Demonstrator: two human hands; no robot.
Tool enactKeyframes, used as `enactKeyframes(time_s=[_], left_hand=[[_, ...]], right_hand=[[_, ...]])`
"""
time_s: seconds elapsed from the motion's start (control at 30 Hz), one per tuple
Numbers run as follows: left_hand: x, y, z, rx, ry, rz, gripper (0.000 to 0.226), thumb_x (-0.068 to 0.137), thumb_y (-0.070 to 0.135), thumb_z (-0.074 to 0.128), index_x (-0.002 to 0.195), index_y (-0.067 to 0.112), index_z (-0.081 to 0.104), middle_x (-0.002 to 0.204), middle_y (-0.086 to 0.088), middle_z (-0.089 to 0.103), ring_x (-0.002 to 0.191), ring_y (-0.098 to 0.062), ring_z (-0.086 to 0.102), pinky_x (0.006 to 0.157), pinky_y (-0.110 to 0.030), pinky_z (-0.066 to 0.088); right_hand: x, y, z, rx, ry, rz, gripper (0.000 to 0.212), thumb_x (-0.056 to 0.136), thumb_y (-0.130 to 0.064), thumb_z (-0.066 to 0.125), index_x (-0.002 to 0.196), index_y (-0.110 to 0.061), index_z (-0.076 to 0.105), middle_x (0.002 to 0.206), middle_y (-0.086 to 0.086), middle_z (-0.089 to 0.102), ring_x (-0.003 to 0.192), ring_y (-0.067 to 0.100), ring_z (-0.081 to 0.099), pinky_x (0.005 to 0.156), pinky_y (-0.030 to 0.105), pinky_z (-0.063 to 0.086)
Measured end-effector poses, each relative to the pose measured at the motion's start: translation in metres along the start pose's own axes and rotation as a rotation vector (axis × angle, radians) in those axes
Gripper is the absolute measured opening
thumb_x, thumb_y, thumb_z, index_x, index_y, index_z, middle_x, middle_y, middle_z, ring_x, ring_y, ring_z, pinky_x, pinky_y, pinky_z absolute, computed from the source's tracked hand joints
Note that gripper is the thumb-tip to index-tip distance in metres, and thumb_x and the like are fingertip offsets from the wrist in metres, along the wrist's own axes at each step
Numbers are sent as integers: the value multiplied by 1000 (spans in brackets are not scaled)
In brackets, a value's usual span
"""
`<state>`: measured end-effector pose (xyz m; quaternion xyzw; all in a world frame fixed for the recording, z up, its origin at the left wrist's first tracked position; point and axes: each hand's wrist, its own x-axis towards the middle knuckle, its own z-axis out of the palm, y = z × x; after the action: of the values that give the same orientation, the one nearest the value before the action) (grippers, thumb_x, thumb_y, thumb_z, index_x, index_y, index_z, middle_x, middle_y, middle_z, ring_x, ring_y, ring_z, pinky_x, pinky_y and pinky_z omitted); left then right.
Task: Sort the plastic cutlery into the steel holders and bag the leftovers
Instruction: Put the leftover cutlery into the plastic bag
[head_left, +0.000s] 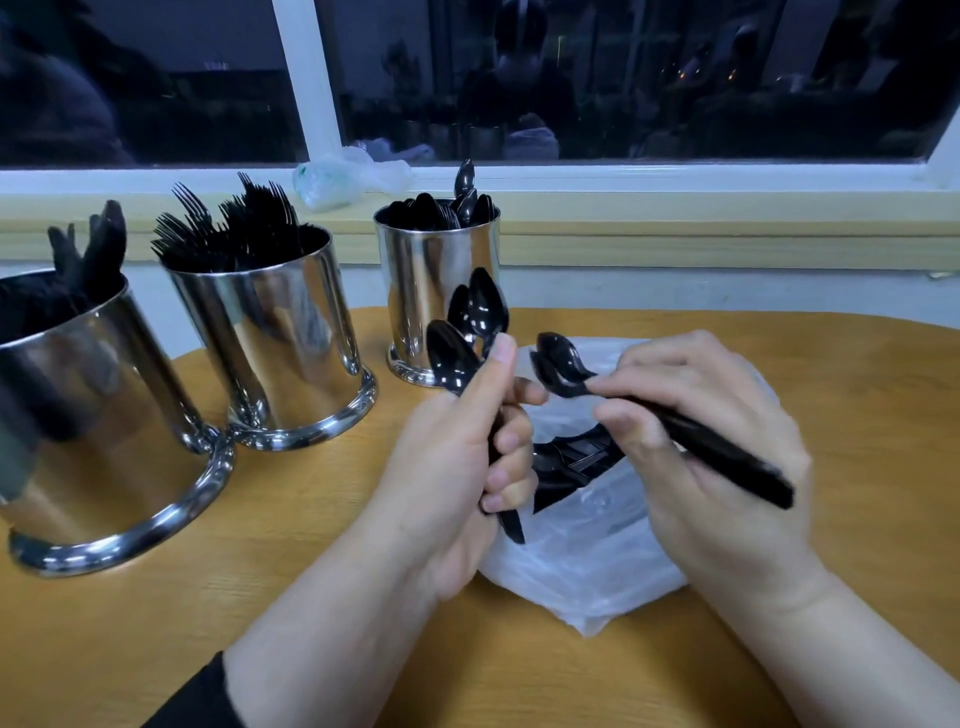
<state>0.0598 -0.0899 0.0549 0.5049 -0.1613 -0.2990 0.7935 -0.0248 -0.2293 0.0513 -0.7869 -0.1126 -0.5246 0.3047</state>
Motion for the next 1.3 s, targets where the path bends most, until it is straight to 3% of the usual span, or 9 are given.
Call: enactKeyframes(time_s=[0.07, 0.23, 0.53, 0.63, 0.77, 0.93, 1.07, 1.17, 1.3], left_hand=[[-1, -3, 2, -2, -53, -48, 40, 88, 56, 65, 73, 19, 66, 63, 3, 30, 46, -7, 23, 43, -22, 14], [1, -1, 2, -72, -94, -85, 49, 84, 55, 65, 104, 10, 68, 55, 7, 36, 44, -4, 23, 45, -20, 12], [-2, 1, 5, -36, -2, -20, 27, 89, 40, 68, 80, 16, 62, 60, 6, 44, 44, -5, 27, 45, -21, 12], [0, 0, 1, 19, 73, 55, 34, 88, 49, 70, 80, 17, 62, 59, -1, 47, 50, -12, 41, 47, -22, 28], [4, 1, -4, -21, 148, 136, 37, 89, 55, 70, 85, 18, 73, 86, -8, 66, 85, -21, 67, 77, -34, 53], [9, 2, -10, -35, 164, 181, 36, 102, 40, 58, 87, 9, 68, 75, -3, 55, 73, -17, 57, 67, -27, 50], [11, 4, -12, -68, 136, 215, 28, 104, 37, 54, 101, 10, 59, 71, -2, 50, 62, -17, 47, 65, -34, 44], [11, 7, -13, -79, 142, 245, 28, 100, 39, 58, 92, 13, 58, 67, -1, 46, 55, -16, 42, 54, -29, 40], [12, 9, -16, -70, 85, 252, 31, 87, 39, 71, 79, 15, 53, 68, -3, 39, 61, -18, 41, 60, -30, 40]], right_hand=[[-1, 1, 3, -42, -34, -41, 15, 93, -13, 64, 98, -4, 75, 90, 8, 63, 87, 15, 61, 79, 23, 46], [-2, 6, 10, -154, -178, -115, 20, 98, -20, 63, 99, -6, 78, 97, 6, 64, 88, 28, 60, 79, 38, 46], [-5, 15, 24, -136, -400, 9, 32, 94, -26, 70, 115, -49, 65, 118, -23, 58, 105, 7, 50, 91, 36, 49], [-9, 14, 23, -185, -397, -89, 45, 94, -18, 68, 135, -32, 56, 139, -12, 55, 122, 16, 52, 99, 42, 46], [-11, 14, 25, -213, -487, -69, 67, 86, 1, 59, 146, -27, 49, 157, -9, 42, 137, 20, 45, 103, 48, 45], [-13, 12, 23, -236, -561, -56, 62, 86, 3, 42, 140, -23, 59, 160, -4, 37, 140, 25, 39, 107, 49, 41], [-11, 3, 23, -117, -441, 70, 37, 100, -19, 47, 132, -23, 65, 147, -13, 49, 137, 10, 43, 112, 23, 34], [-9, -8, 22, -93, -373, 263, 32, 93, -50, 55, 123, -41, 57, 122, -32, 51, 115, -9, 51, 93, 5, 37], [-13, -13, 32, -14, -454, 587, 62, 74, -74, 57, 130, -49, 52, 107, -28, 59, 93, 2, 62, 83, 19, 50]])
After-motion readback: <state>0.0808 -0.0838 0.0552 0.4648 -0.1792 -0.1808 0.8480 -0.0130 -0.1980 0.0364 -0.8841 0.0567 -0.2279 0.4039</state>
